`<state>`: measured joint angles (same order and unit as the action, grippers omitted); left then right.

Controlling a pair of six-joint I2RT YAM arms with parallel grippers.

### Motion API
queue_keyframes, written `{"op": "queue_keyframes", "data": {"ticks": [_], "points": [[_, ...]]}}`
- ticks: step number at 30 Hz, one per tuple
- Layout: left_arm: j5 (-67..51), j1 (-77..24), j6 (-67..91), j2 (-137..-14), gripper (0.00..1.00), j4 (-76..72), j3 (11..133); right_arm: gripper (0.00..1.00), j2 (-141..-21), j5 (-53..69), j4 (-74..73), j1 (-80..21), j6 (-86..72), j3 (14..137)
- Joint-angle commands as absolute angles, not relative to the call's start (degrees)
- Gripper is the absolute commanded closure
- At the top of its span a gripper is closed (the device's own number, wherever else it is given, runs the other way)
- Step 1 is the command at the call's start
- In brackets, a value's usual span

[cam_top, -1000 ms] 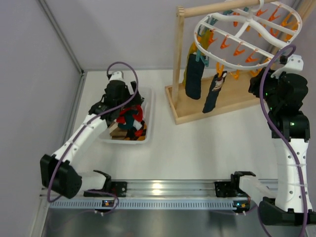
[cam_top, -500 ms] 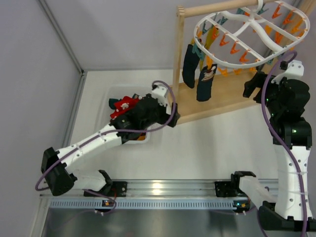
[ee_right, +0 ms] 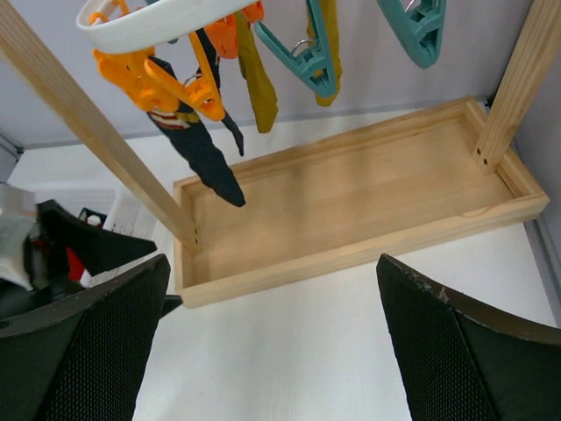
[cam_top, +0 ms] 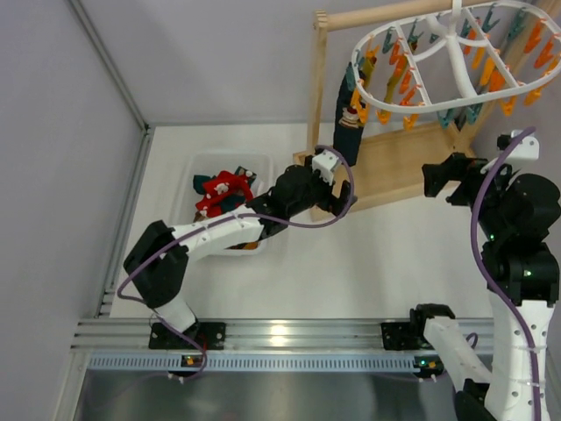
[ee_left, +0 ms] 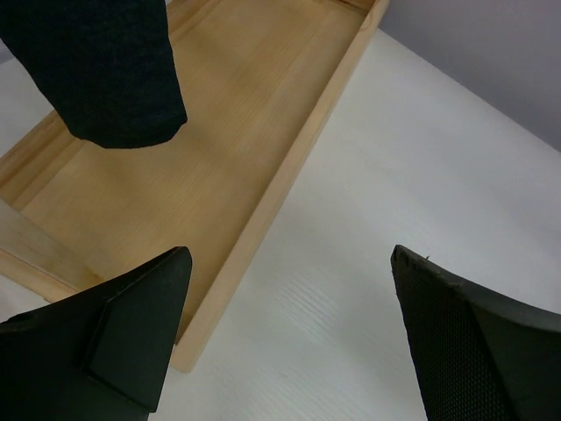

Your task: Remove the socks clipped to the hanger

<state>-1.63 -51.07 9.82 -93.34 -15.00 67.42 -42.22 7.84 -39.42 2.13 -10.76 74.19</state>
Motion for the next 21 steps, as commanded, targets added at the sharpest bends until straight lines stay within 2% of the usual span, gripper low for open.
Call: {"op": "queue_keyframes", "data": {"ticks": [1,6,10,16,21], "points": [[-3.34,-48.96,8.53,-96.84,0.01,-22.59,70.66,0.05,-42.89,9.93,-38.76,3.08,-11.43,74.18],[-4.57,-48.51,9.49,-98.09,0.01,-22.94,69.79,0.09,-45.43,8.09,-36.57,3.08,-12.48,75.57],[-4.75,-48.6,11.51,-96.68,0.01,-23.2,66.37,0.12,-49.12,11.86,-32.88,3.08,-14.94,79.1],[-3.17,-49.22,13.8,-91.85,0.01,-23.2,60.75,0.18,-54.92,13.35,-31.29,3.08,-18.71,85.43],[-3.95,-50.27,15.29,-87.46,0.01,-23.12,56.61,0.21,-54.58,14.6,-32.24,2.11,-21.53,86.13]]}}
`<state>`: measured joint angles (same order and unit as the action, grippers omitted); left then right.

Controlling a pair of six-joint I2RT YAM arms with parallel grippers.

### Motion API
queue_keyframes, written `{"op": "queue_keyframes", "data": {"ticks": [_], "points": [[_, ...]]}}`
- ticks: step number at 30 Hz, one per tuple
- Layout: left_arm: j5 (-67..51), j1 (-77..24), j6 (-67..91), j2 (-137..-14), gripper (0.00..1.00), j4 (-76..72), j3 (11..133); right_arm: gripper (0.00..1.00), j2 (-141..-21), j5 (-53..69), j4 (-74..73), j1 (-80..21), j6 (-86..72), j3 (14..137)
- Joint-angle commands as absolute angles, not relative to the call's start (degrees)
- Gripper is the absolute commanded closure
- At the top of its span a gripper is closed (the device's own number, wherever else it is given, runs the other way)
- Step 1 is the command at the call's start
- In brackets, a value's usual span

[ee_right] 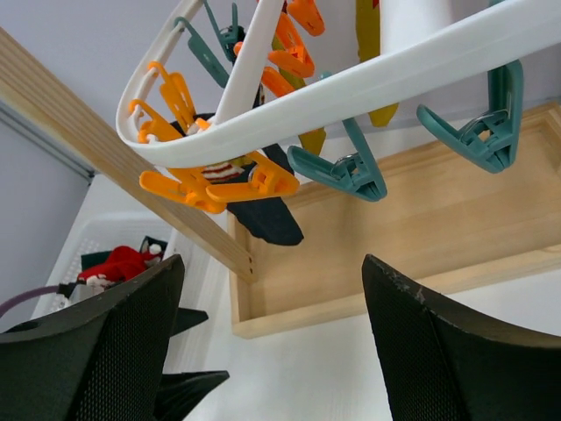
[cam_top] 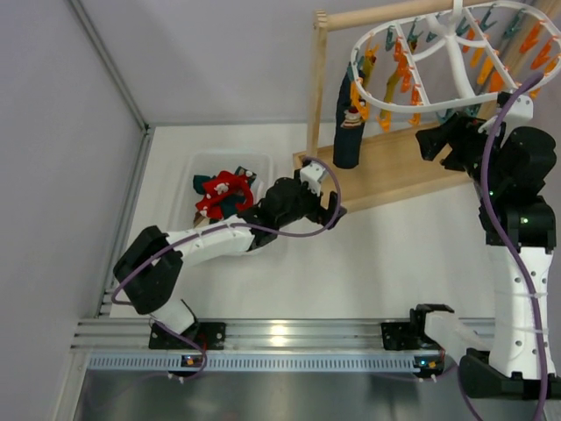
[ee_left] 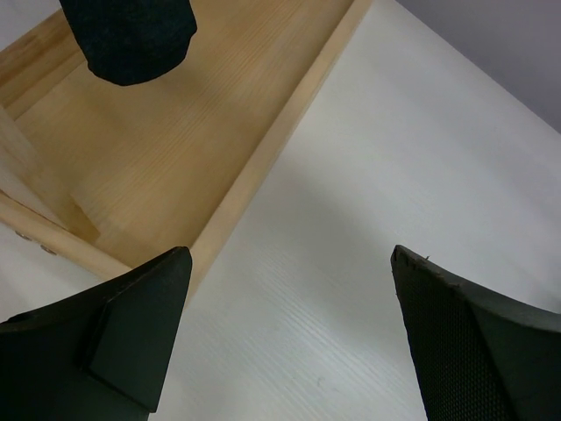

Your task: Remove the socks clipped to the hanger

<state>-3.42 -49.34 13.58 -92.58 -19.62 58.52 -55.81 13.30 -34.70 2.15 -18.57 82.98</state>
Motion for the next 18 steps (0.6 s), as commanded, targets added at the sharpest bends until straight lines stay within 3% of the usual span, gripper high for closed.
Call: {"op": "queue_keyframes", "data": {"ticks": [1,9,13,18], "points": [[-4.04,-50.45,15.47,-86.93,0.01,-23.12,55.99,0.22,-54.32,13.63,-33.21,1.76,-21.19,86.39],[-2.11,-52.73,17.4,-82.71,0.01,-23.12,50.63,0.28,-57.82,9.41,-43.06,-9.03,-13.99,91.93],[-0.97,-53.17,18.46,-80.6,0.01,-23.12,48.52,0.28,-60.38,0.01,-42.11,-24.21,-11.87,91.41],[-2.46,-53.61,17.58,-82.34,0.01,-23.2,50.96,0.27,-59.08,-8.79,-35.36,-31.72,-13.27,86.67]]}}
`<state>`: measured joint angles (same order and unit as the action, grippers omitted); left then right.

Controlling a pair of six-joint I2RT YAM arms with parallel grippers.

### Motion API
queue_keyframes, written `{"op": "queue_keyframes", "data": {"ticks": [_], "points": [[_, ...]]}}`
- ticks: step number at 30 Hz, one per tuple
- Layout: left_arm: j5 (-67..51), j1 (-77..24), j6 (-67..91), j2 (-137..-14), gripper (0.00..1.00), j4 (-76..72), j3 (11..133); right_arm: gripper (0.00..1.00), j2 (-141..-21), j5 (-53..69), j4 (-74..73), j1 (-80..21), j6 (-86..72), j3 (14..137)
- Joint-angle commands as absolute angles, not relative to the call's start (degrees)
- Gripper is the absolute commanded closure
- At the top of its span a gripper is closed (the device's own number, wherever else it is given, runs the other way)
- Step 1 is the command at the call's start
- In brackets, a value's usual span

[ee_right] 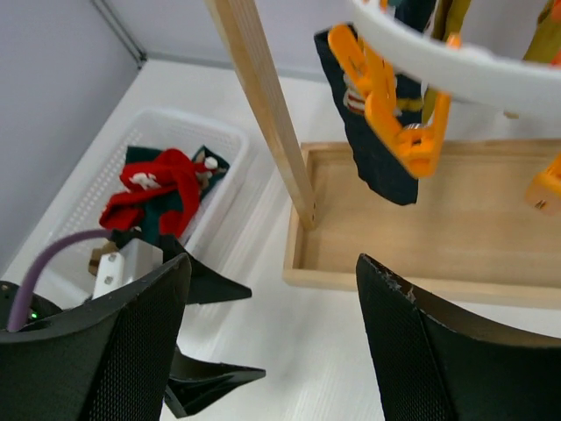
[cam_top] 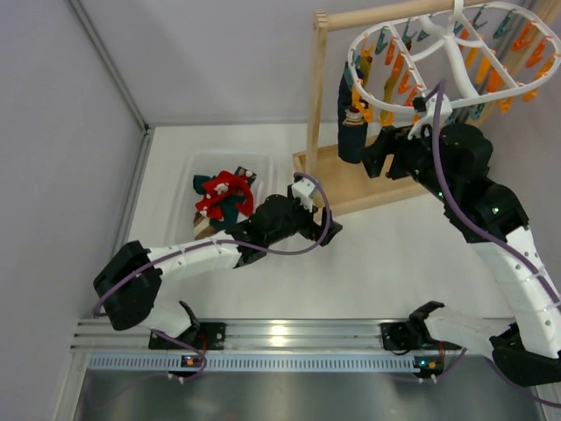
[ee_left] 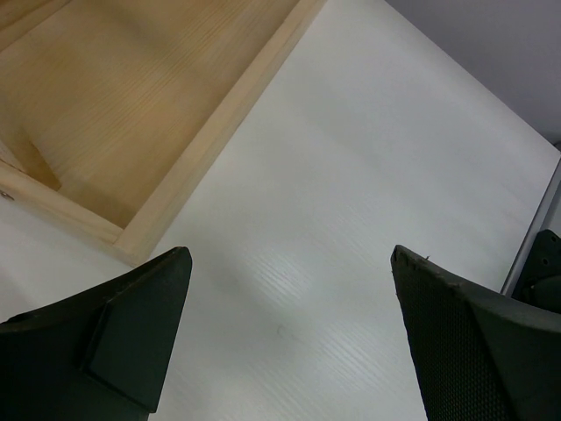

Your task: Remove the socks clipped to the hanger

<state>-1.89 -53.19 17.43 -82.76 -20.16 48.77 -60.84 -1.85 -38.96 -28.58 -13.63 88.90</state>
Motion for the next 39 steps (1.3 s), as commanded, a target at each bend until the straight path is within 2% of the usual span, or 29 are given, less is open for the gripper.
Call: {"op": "queue_keyframes", "data": {"ticks": [1,5,10,15,20,26,31,39], "points": [[-2.37,-53.7,17.49,-83.05,0.01,-23.2,51.76,0.27,-58.11,-8.96,-34.29,-32.69,-13.36,85.53],[-0.62,-54.14,17.49,-88.14,0.01,-23.29,57.64,0.24,-52.48,-12.12,-31.12,-33.14,-14.94,79.3],[17.17,-58.0,14.07,-99.02,0.01,-23.12,69.06,0.13,-45.45,-13.53,-32.95,-33.13,-15.29,75.85],[29.43,-58.36,12.22,-109.49,0.01,-23.12,80.49,0.01,-37.63,-17.31,-36.47,-33.13,-15.38,73.74],[37.34,-58.01,6.17,-121.44,0.01,-23.03,91.73,0.0,-30.51,-17.4,-38.23,-33.14,-16.52,70.85],[36.83,-54.59,7.21,-127.7,0.01,-23.2,98.33,0.01,-27.34,-11.69,-37.88,-33.22,-16.08,68.03],[30.85,-52.91,3.36,-132.09,0.01,-25.57,102.65,0.01,-25.66,-8.44,-36.21,-33.13,-16.0,64.69],[31.11,-51.68,-1.75,-134.03,0.01,-31.28,105.82,0.01,-25.05,-1.58,-33.75,-33.22,-16.7,61.96]]}}
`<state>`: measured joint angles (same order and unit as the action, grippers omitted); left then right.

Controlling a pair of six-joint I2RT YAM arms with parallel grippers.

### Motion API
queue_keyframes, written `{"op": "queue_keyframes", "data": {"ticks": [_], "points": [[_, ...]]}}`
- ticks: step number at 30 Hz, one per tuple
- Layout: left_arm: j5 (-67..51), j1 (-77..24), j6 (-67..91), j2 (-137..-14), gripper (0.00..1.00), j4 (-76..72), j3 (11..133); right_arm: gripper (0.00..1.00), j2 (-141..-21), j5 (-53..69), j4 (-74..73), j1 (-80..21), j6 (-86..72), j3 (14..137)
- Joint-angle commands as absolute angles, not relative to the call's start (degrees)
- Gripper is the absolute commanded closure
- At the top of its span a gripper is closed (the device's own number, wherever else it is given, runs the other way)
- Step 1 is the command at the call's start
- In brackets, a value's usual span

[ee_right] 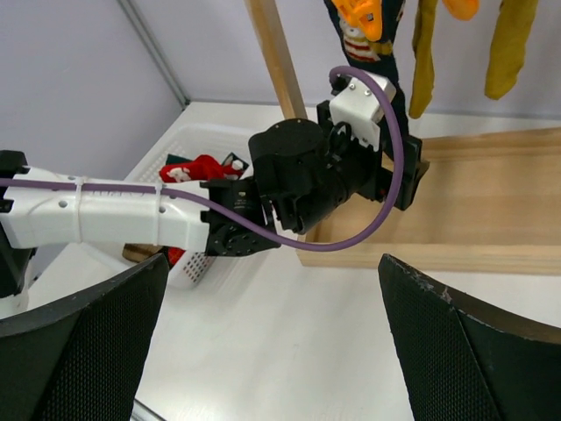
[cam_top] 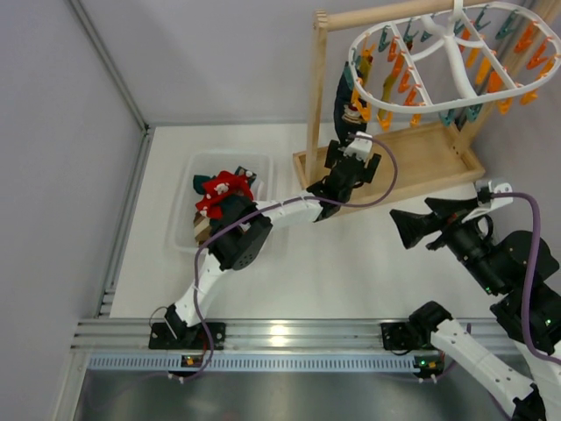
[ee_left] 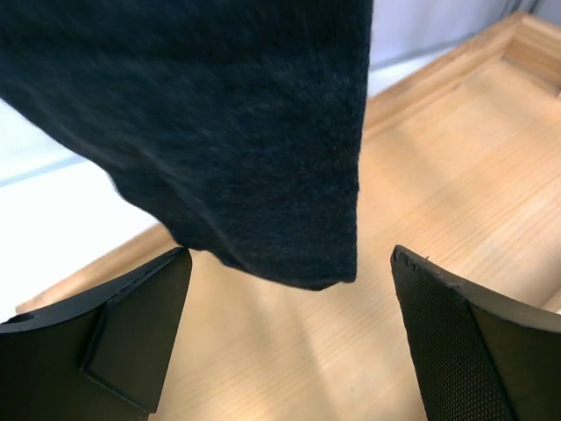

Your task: Remove the socks clipped to the hanger

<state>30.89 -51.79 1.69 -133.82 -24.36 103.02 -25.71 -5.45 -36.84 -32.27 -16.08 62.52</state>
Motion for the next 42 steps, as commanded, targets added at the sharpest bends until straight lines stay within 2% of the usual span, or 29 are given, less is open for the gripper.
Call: {"op": "queue_keyframes", "data": {"ticks": [1,3,6,8,9,12,15,16,18,19,26,30,38,42], "points": [[32.24,-51.68,-2.45,-133.95,0.01,-31.72,105.82,0.0,-25.05,-1.5,-33.66,-33.14,-16.7,61.53],[32.87,-51.68,-3.25,-133.59,0.06,-32.43,105.73,0.0,-25.22,-1.58,-33.14,-33.13,-16.52,61.09],[33.57,-51.68,-5.01,-133.33,0.2,-34.71,105.29,0.0,-25.66,-0.71,-32.08,-33.13,-16.52,60.21],[33.23,-51.59,-6.15,-133.42,0.24,-36.12,105.47,0.0,-26.28,-0.26,-32.17,-33.22,-16.44,60.2],[33.14,-51.33,-6.33,-133.68,0.35,-36.21,105.9,0.0,-26.63,-0.26,-32.34,-33.22,-16.09,60.55],[32.87,-51.15,-6.77,-133.68,0.54,-36.56,106.87,0.0,-27.16,-0.44,-32.69,-33.13,-15.73,61.17],[31.65,-51.06,-7.21,-133.59,0.65,-37.18,106.88,0.0,-27.42,-0.44,-32.87,-33.13,-15.91,61.35],[31.38,-51.06,-7.03,-133.25,0.79,-37.18,106.79,0.0,-27.42,-0.44,-33.22,-33.13,-16.08,61.35],[31.2,-51.06,-7.38,-133.24,0.9,-37.26,106.79,0.01,-27.33,-0.53,-33.57,-33.13,-16.26,61.35],[31.64,-51.06,-7.56,-133.07,1.0,-37.18,106.7,0.01,-27.25,-0.61,-33.75,-33.13,-16.61,61.35],[35.77,-52.38,-4.58,-126.67,1.0,-37.09,97.31,0.01,-25.58,-0.44,-31.12,-33.13,-18.98,59.41],[39.45,-55.01,-3.08,-122.35,1.0,-36.91,91.15,0.01,-26.98,4.38,-29.27,-33.13,-19.16,61.69],[45.96,-61.52,-5.36,-117.25,1.0,-35.77,86.22,0.01,-34.71,2.64,-36.11,-33.22,-14.68,74.96],[50.7,-66.87,-12.19,-118.91,1.0,-34.72,90.17,0.01,-37.79,-5.86,-41.82,-33.13,-13.36,82.33]]}}
